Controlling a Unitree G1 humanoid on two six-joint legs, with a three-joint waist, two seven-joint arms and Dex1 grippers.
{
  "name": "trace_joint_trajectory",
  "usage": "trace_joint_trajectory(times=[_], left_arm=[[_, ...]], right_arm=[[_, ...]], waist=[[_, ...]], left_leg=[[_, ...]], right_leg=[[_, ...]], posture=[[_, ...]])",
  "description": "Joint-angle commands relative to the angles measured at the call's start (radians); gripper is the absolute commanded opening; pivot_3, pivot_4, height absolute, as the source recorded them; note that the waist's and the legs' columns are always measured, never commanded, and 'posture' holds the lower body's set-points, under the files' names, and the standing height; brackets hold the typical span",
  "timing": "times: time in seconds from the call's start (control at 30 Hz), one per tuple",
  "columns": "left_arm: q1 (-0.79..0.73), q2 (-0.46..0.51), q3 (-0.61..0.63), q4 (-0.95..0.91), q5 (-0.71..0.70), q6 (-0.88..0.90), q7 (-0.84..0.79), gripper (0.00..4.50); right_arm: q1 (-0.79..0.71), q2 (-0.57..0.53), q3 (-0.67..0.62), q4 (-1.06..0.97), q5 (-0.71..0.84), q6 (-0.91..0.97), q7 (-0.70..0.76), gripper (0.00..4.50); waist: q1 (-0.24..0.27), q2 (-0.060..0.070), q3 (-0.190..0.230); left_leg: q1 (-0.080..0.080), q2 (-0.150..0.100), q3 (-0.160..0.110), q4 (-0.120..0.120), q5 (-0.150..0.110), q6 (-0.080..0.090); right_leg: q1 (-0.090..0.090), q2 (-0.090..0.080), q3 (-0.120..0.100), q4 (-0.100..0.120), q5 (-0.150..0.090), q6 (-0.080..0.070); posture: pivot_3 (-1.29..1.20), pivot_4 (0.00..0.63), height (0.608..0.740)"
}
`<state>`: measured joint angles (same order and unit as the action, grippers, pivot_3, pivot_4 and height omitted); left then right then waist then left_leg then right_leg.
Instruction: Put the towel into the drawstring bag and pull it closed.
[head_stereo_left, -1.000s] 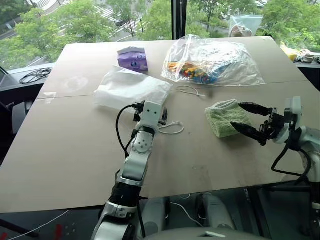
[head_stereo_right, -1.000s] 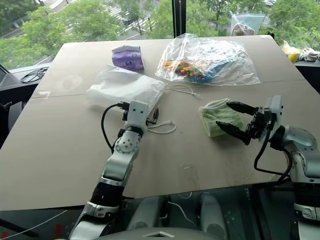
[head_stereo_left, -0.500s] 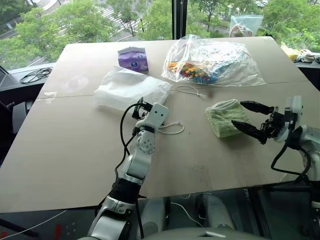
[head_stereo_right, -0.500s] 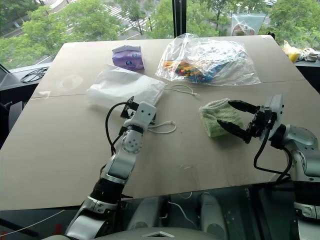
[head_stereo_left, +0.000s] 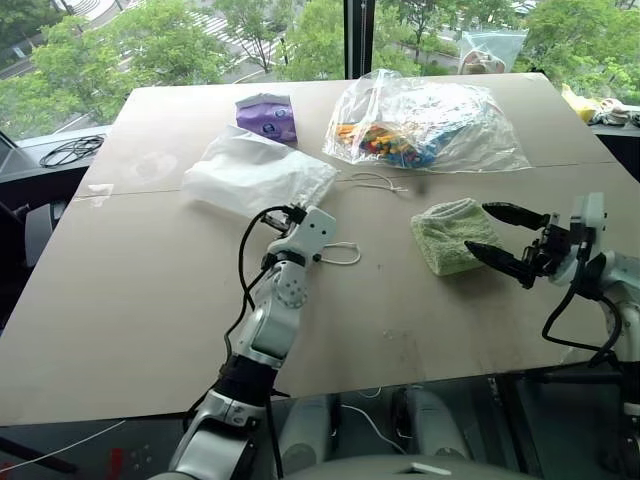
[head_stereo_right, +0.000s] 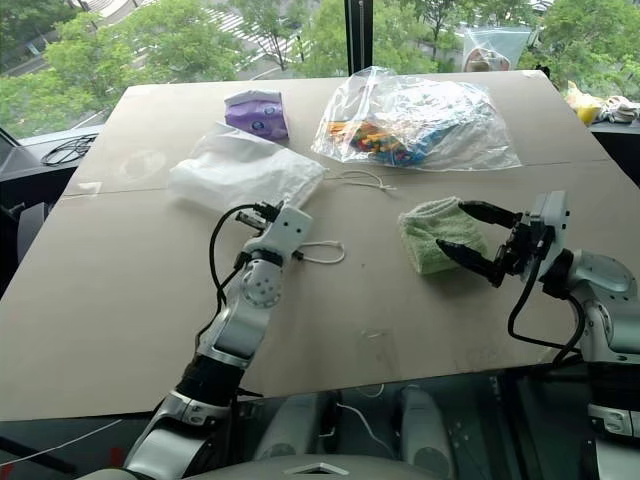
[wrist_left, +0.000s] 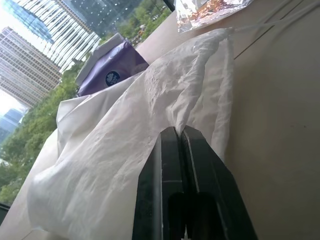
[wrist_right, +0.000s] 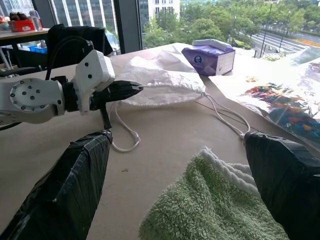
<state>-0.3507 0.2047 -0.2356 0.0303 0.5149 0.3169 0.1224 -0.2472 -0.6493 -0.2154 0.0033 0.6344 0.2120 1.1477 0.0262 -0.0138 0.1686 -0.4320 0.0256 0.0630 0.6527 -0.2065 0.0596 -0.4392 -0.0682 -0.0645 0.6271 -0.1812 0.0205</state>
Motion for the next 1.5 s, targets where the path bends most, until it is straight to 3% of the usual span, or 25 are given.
trace_joint_trajectory(times=[0.03,0.1,0.23,0.43,0.7,0.87,0.97,1.07,1.2,1.3,1.5], left_arm=[[-0.014,0.006,0.003,-0.019,0.028,-0.037,0.026,0.09],[-0.01,0.008,0.008,-0.028,0.022,-0.053,0.029,0.09],[0.011,0.014,0.022,-0.072,-0.033,-0.068,-0.041,0.09],[0.036,0.033,0.105,-0.135,-0.162,-0.061,-0.159,0.09],[-0.014,0.004,0.215,-0.184,-0.308,-0.009,-0.215,0.09],[-0.031,0.007,0.234,-0.202,-0.344,0.009,-0.241,0.09],[-0.036,0.007,0.238,-0.21,-0.361,0.01,-0.254,0.09],[-0.041,0.003,0.242,-0.217,-0.384,0.016,-0.265,0.09],[-0.041,0.011,0.242,-0.22,-0.405,0.015,-0.286,0.09],[-0.037,0.019,0.245,-0.222,-0.416,0.014,-0.294,0.0],[-0.035,0.027,0.248,-0.221,-0.424,0.016,-0.292,0.0]], right_arm=[[-0.017,-0.012,-0.038,-0.01,0.003,-0.022,0.001,4.5],[-0.023,-0.006,-0.029,-0.006,-0.022,-0.03,-0.027,4.5],[-0.061,-0.004,0.014,0.074,-0.229,-0.091,-0.221,4.5],[-0.1,-0.001,0.086,0.093,-0.365,0.088,-0.401,4.5],[-0.117,0.046,0.188,0.103,-0.469,0.179,-0.497,4.5],[-0.153,0.07,0.231,0.133,-0.514,0.339,-0.569,4.5],[-0.189,0.114,0.227,0.133,-0.458,0.544,-0.579,4.5],[-0.236,0.21,0.114,0.157,-0.291,0.809,-0.564,4.5],[-0.245,0.241,0.086,0.132,-0.202,0.907,-0.504,4.5],[-0.239,0.224,0.14,0.126,-0.199,0.896,-0.455,3.66],[-0.218,0.186,0.285,0.089,-0.23,0.786,-0.339,0.97]], waist=[[0.0,0.0,0.0],[0.0,0.0,0.0],[-0.001,0.0,0.0],[-0.004,0.0,0.0],[-0.01,0.0,0.0],[-0.013,-0.003,-0.003],[-0.014,-0.007,-0.005],[-0.016,-0.013,-0.009],[-0.016,-0.015,-0.01],[-0.025,-0.015,-0.01],[-0.044,-0.015,-0.01]], left_leg=[[0.0,0.0,0.0,0.0,0.0,0.0],[0.0,0.0,0.0,0.0,0.0,0.0],[0.0,0.0,0.001,0.0,0.0,0.0],[0.0,0.0,0.002,0.0,0.0,0.0],[0.0,0.0,0.002,0.001,0.0,0.0],[0.002,0.0,0.002,0.001,0.0,0.0],[0.004,0.0,0.002,0.001,0.0,0.0],[0.005,0.003,0.002,0.002,0.0,0.0],[0.009,0.007,0.003,0.003,0.0,0.0],[0.01,0.012,0.005,0.001,0.0,-0.001],[0.015,0.015,0.007,-0.004,-0.001,-0.002]], right_leg=[[0.0,0.0,0.0,0.0,0.0,0.0],[0.0,0.0,0.0,0.0,0.0,0.0],[0.0,0.0,0.0,0.0,0.0,0.0],[-0.001,-0.001,0.001,0.001,0.0,0.0],[0.0,0.0,0.001,0.001,0.001,0.002],[0.001,0.0,0.001,0.001,0.001,0.002],[0.003,0.001,0.001,0.001,0.001,0.001],[0.004,0.003,0.001,0.001,0.004,-0.003],[0.006,0.005,0.001,0.001,0.005,-0.004],[0.006,0.006,0.001,0.0,0.005,-0.005],[0.006,0.016,0.005,0.0,0.004,-0.007]], posture=[[0.0,0.15,0.74],[0.0,0.15,0.74],[0.0,0.15,0.74],[0.0,0.15,0.74],[0.0,0.15,0.74],[0.0,0.15,0.74],[0.0,0.15,0.74],[0.0,0.15,0.74],[0.0,0.15,0.74],[0.0,0.15,0.74],[0.0,0.15,0.74]])
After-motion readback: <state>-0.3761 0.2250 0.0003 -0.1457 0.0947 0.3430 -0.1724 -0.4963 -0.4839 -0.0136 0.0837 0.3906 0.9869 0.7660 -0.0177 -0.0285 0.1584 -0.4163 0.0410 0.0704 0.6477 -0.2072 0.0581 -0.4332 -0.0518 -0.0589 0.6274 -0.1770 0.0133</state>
